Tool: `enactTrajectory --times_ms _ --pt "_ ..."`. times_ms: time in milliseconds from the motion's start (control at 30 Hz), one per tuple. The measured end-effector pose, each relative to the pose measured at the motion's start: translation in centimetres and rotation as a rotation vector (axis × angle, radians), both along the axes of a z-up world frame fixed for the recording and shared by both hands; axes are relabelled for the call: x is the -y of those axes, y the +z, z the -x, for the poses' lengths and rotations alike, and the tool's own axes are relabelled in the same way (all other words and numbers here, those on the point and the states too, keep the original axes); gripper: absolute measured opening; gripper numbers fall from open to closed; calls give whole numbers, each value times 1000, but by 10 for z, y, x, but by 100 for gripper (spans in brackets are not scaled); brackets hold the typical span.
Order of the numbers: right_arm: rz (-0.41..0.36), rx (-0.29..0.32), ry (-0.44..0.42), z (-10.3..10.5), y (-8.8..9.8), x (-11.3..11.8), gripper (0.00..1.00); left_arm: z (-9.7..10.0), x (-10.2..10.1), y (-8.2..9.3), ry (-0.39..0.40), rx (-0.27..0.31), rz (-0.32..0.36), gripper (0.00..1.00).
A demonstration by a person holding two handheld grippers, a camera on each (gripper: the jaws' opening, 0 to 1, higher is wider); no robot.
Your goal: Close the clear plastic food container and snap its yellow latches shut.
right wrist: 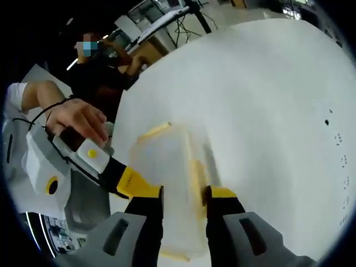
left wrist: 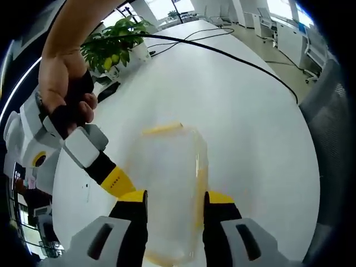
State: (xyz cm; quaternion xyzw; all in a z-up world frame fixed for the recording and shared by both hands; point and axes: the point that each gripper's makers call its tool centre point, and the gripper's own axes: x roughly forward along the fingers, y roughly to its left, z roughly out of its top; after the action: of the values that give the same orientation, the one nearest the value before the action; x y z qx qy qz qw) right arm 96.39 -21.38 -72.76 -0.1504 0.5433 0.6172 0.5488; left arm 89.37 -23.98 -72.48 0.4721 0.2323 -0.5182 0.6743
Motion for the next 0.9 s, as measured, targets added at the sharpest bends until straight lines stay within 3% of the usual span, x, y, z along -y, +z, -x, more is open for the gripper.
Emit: enactTrajectory --times_ms 267,333,467,600,733,900 --pt "-2 14 -6 3 2 -1 29 4 -1 2 -45 15 -2 35" --pt "-15 55 0 -2 2 0 31 4 -1 4 -51 15 9 35" --pt "-17 103 -39 3 6 2 33 5 -2 8 24 -38 70 36" --pt "-39 154 -82 6 18 2 33 9 -4 17 46 -48 104 35" --pt "-72 219 -83 14 31 4 33 10 -7 27 133 -98 199 35" --pt "-77 296 -104 24 37 11 34 5 -20 33 189 -108 237 35"
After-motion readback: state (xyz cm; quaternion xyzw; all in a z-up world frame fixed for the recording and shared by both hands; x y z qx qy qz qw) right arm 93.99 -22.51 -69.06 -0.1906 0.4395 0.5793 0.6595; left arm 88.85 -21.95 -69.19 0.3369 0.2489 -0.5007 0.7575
